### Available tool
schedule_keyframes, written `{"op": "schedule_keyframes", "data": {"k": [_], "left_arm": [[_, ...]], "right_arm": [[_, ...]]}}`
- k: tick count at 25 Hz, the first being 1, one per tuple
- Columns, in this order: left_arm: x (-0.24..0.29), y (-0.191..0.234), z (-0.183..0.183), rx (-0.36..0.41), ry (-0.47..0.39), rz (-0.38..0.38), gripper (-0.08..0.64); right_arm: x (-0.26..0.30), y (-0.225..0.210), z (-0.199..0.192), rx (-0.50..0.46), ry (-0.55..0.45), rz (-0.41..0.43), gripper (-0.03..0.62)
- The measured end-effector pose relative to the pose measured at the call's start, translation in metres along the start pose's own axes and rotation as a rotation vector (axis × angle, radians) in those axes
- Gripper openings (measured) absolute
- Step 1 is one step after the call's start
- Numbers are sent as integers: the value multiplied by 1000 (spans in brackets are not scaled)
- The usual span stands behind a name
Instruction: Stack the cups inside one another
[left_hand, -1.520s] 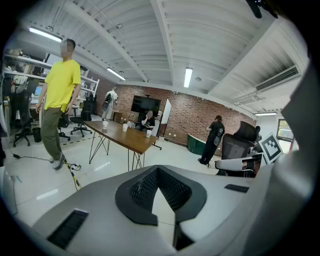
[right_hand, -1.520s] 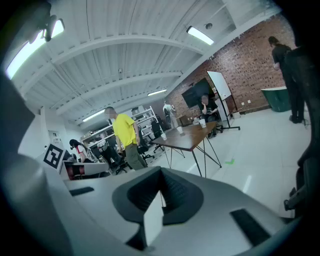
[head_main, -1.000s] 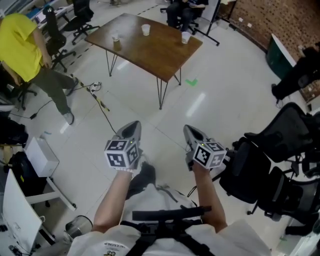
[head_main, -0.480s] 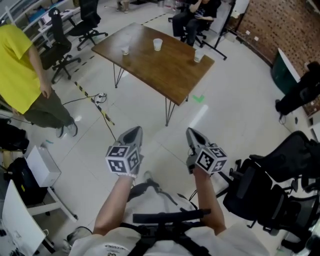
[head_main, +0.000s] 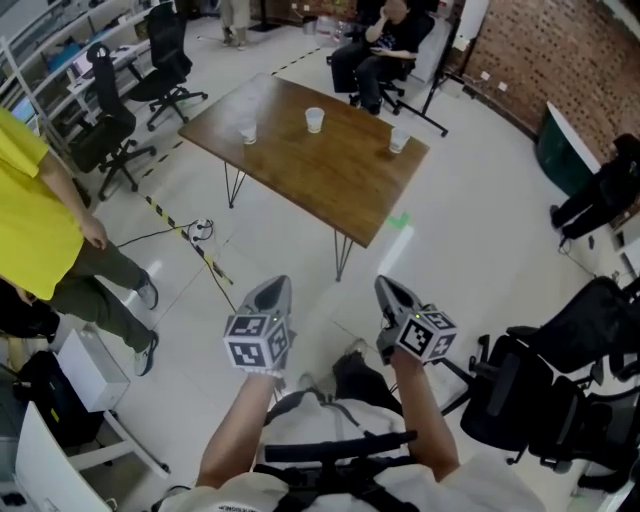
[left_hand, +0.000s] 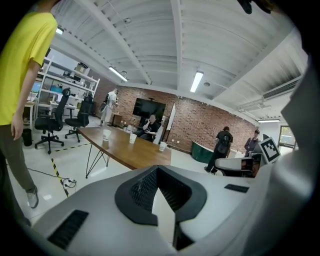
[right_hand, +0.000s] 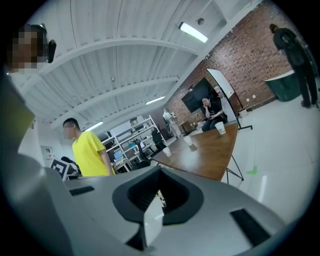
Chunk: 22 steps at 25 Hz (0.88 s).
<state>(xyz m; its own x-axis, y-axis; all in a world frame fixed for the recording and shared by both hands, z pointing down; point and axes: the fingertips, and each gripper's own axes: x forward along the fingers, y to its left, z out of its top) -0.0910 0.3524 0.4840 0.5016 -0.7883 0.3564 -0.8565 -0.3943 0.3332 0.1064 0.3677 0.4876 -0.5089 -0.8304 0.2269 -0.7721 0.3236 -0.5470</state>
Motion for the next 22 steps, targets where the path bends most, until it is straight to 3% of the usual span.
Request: {"op": "schedule_keyframes", "data": {"k": [9, 22], "left_arm": [[30, 35, 0, -32, 14, 47, 0], [147, 84, 72, -23, 13, 87, 0]], "right_arm": [[58, -20, 8, -73, 55, -19, 0], [197, -81, 82, -92, 82, -3, 0]]}}
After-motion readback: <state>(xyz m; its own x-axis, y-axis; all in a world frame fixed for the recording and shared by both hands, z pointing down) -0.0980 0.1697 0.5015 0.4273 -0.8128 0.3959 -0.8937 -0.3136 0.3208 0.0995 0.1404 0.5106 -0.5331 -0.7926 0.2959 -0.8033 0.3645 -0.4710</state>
